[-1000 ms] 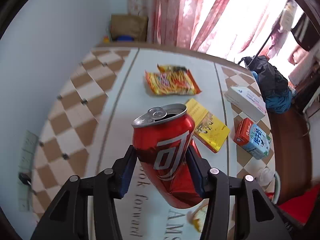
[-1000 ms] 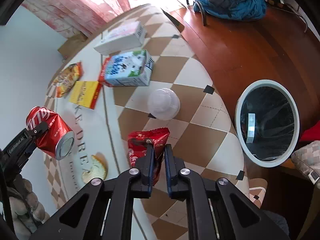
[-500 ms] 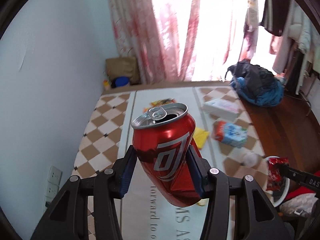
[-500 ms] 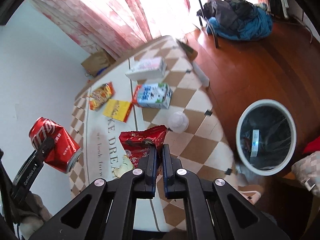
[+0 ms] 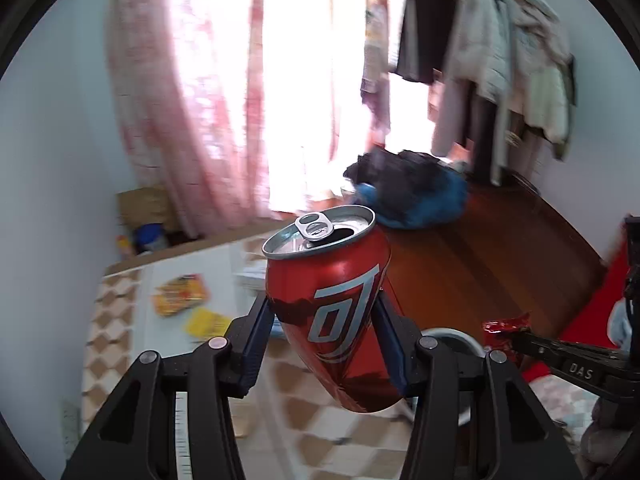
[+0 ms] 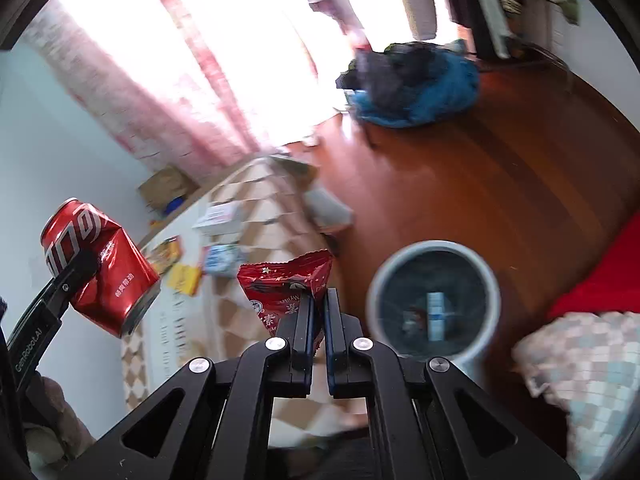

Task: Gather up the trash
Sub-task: 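Carry the can and chip bag over the trash bin and open both tools, then move both tools back over the table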

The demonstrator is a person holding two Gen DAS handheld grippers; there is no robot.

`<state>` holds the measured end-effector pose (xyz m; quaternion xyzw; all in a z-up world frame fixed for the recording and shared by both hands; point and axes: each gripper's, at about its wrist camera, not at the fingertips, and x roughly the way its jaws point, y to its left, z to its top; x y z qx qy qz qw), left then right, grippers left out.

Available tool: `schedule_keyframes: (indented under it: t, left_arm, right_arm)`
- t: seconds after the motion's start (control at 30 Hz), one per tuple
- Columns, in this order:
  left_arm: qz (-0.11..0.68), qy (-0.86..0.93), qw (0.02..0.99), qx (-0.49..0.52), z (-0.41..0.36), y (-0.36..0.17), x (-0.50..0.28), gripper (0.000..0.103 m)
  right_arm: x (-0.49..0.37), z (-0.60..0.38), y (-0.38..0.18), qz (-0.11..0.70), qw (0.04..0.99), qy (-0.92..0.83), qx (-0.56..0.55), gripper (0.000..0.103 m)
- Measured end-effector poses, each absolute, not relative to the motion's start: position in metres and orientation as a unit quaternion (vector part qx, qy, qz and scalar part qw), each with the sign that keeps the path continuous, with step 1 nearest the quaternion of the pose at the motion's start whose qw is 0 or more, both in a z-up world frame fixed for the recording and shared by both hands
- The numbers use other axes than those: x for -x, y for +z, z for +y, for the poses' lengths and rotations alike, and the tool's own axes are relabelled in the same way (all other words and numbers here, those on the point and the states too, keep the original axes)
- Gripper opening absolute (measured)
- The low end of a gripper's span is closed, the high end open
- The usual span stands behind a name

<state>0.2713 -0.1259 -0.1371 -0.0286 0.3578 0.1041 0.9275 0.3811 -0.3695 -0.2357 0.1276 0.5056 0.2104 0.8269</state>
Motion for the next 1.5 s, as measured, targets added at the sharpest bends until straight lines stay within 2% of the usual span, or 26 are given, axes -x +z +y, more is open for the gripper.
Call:
schedule_keyframes:
  t: [0.17, 0.4, 0.6, 0.87, 0.9, 0.93, 0.97, 1.0, 1.07, 1.1, 1.13, 1.2, 1.5]
  left_arm:
    - [0.403, 0.046, 0.914, 0.03, -0.185, -0.176, -0.321, 0.046]
    - [0.496, -0.001, 0.868, 0.034, -0.244, -0.263, -0.387, 0.046]
    - [0.579, -0.016, 0.812, 0.069, -0.25, -0.326, -0.431, 0.046]
    - [0.632, -0.001, 0.769, 0.098, -0.249, -0.363, -0.455, 0.051]
    - [0.634, 0.003, 0.767, 0.099, -0.249, -0.365, -0.453, 0.058]
    - [0.635, 0.007, 0.766, 0.099, -0.249, -0.365, -0.449, 0.069]
    - [0.636, 0.013, 0.765, 0.097, -0.248, -0.364, -0.446, 0.074]
    - [0.637, 0.016, 0.765, 0.096, -0.246, -0.364, -0.444, 0.082]
    - [0.637, 0.024, 0.765, 0.09, -0.243, -0.362, -0.437, 0.091]
    - [0.637, 0.029, 0.766, 0.084, -0.242, -0.361, -0.434, 0.096]
    - [0.635, 0.036, 0.768, 0.075, -0.241, -0.36, -0.43, 0.097]
    - [0.633, 0.044, 0.77, 0.065, -0.239, -0.358, -0.424, 0.097]
    - [0.626, 0.056, 0.777, 0.044, -0.24, -0.348, -0.4, 0.098]
  right_arm:
    - [-0.405, -0.427, -0.281, 0.534, 0.821, 0.16, -0.123, 0.005]
    - [-0.442, -0.467, -0.364, 0.588, 0.791, 0.121, -0.118, 0.005]
    - [-0.472, -0.468, -0.424, 0.626, 0.764, 0.109, -0.112, 0.005]
    - [-0.501, -0.463, -0.478, 0.662, 0.737, 0.096, -0.089, 0.008]
    - [-0.504, -0.462, -0.482, 0.666, 0.734, 0.098, -0.09, 0.019]
    - [-0.504, -0.462, -0.485, 0.668, 0.73, 0.103, -0.096, 0.04]
    - [-0.504, -0.462, -0.487, 0.67, 0.729, 0.104, -0.099, 0.052]
    - [-0.502, -0.463, -0.489, 0.67, 0.729, 0.102, -0.099, 0.07]
    - [-0.498, -0.463, -0.489, 0.668, 0.73, 0.107, -0.098, 0.072]
    - [-0.495, -0.462, -0.488, 0.67, 0.729, 0.106, -0.095, 0.077]
    - [-0.493, -0.462, -0.489, 0.672, 0.727, 0.105, -0.094, 0.09]
    - [-0.488, -0.462, -0.488, 0.676, 0.725, 0.099, -0.085, 0.103]
    - [-0.467, -0.463, -0.463, 0.668, 0.738, 0.085, -0.043, 0.103]
